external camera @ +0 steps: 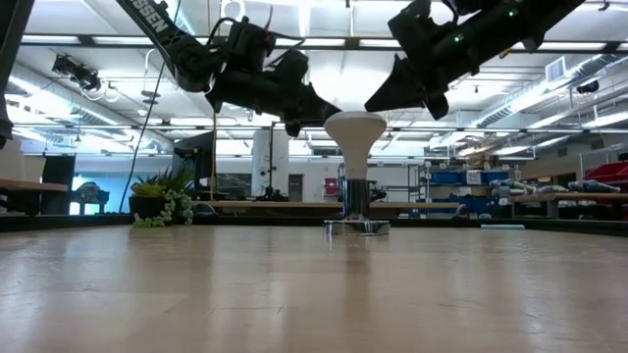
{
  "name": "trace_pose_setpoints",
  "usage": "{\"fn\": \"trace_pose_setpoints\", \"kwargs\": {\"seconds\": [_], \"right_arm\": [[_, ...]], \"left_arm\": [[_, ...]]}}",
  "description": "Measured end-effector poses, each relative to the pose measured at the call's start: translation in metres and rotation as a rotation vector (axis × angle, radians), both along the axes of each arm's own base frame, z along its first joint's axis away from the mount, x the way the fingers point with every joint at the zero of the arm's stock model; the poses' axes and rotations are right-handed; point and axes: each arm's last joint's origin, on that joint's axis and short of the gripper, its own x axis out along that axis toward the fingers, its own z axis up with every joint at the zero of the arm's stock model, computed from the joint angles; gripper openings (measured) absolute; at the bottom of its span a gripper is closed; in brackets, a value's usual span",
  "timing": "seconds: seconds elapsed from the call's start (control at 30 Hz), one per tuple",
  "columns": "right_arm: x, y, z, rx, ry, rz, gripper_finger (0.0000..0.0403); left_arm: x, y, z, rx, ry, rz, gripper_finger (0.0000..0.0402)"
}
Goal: Screw lightbulb
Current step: Remove the white lightbulb from the desk lamp
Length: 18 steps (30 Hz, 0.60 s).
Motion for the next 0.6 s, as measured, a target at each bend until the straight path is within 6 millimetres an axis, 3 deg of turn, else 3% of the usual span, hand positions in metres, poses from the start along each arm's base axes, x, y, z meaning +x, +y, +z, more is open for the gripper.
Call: {"fn": "trace_pose_setpoints", "kwargs": {"seconds": [0.6], "right_arm": [[-0.005, -0.016, 0.002, -0.009, 0.009, -0.06, 0.0009]], "left_arm": [[0.001, -0.005, -0.003, -0.015, 0.039, -0.012, 0.0]]}}
